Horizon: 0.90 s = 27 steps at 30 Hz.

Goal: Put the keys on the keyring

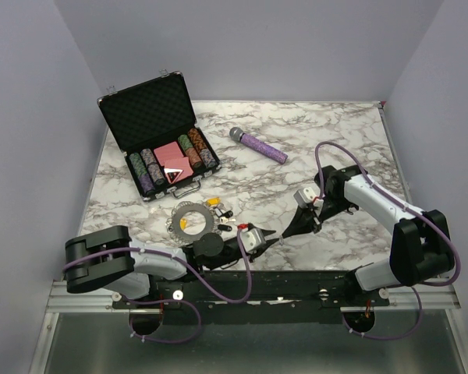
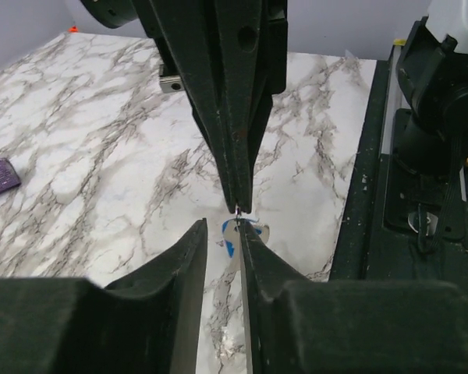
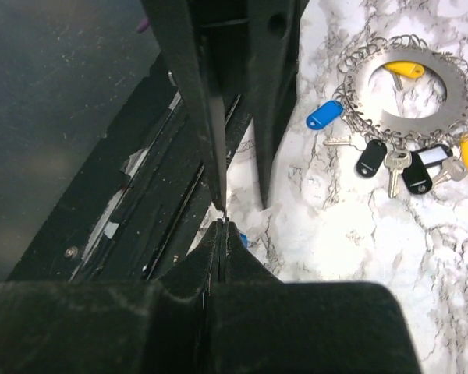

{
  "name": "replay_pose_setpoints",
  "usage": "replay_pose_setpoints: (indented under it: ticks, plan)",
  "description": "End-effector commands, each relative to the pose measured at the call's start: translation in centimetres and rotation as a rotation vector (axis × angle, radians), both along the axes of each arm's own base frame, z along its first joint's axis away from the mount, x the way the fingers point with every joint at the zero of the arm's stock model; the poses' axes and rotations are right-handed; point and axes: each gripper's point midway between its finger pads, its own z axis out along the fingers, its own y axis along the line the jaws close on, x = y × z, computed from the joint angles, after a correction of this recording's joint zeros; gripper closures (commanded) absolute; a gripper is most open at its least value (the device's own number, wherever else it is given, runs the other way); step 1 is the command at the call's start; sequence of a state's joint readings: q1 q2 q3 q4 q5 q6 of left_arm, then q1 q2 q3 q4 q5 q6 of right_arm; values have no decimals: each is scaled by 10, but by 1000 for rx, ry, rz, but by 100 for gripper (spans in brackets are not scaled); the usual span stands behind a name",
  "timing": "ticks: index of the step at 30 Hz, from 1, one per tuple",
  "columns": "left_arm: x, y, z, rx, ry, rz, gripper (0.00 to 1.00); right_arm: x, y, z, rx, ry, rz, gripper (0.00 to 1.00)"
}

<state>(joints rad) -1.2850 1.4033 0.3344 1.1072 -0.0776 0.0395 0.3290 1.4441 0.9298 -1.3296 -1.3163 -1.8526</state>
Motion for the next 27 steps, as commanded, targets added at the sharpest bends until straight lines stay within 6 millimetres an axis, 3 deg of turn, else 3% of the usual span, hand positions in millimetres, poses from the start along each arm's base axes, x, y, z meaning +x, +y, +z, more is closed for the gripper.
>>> replay_pose_setpoints:
  ticks: [1, 4, 12, 16, 22, 27]
  plan:
    - [8, 18, 10, -13, 24, 76, 55, 13, -3, 10, -40, 40, -62, 100]
    - [13, 32, 14, 2, 41, 131, 35, 21, -7, 14, -75, 43, -112, 100]
    - [14, 69, 30, 52, 128, 213, 13, 56, -33, 10, -265, 42, -400, 100]
    - [13, 90, 51, 19, 166, 248, 9, 73, -59, -1, -382, 78, -552, 100]
    - [10, 132, 88, 5, 182, 305, 3, 81, -106, -16, -540, 122, -703, 100]
    - [5, 167, 105, 75, 147, 337, 3, 82, -145, -31, -715, 116, -789, 100]
